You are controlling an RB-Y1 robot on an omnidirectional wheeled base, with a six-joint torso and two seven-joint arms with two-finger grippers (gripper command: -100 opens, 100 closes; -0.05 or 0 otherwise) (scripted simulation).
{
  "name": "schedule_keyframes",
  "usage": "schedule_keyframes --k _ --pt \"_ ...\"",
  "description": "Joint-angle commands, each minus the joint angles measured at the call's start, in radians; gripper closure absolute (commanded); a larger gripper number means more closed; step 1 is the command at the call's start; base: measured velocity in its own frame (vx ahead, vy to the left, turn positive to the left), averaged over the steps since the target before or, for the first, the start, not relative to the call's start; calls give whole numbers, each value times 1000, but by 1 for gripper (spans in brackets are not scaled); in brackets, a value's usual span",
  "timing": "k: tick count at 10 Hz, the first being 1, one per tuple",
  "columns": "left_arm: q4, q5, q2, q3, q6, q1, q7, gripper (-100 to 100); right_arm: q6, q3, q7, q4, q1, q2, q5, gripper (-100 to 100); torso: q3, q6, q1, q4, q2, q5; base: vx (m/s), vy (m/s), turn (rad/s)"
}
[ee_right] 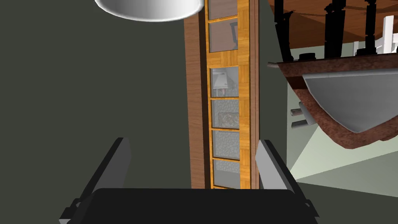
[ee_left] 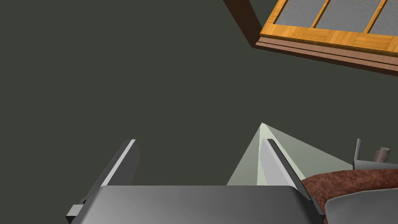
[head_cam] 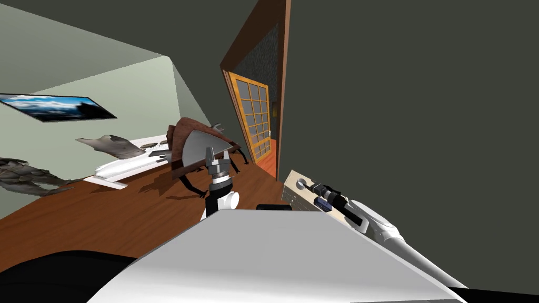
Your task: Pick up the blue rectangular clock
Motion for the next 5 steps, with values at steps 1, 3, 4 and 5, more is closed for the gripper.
schedule_keyframes --k 1,3,4,5 --pt "0 0 0 0 0 0 0 0 -10 14 -3 45 -8 -16 21 -100 0 0 0 0 0 0 -6 -2 48" --pt "0 0 0 0 0 0 0 0 -25 44 -9 84 -19 -48 62 -100 0 0 1 0 -1 0 4 12 53" --pt "0 0 0 0 0 0 0 0 -25 44 -9 98 -19 -48 62 -100 -1 0 1 0 -1 0 21 21 113" --pt "0 0 0 0 0 0 0 0 -41 75 -16 127 -29 -79 102 -100 -1 0 2 0 -2 0 29 22 137"
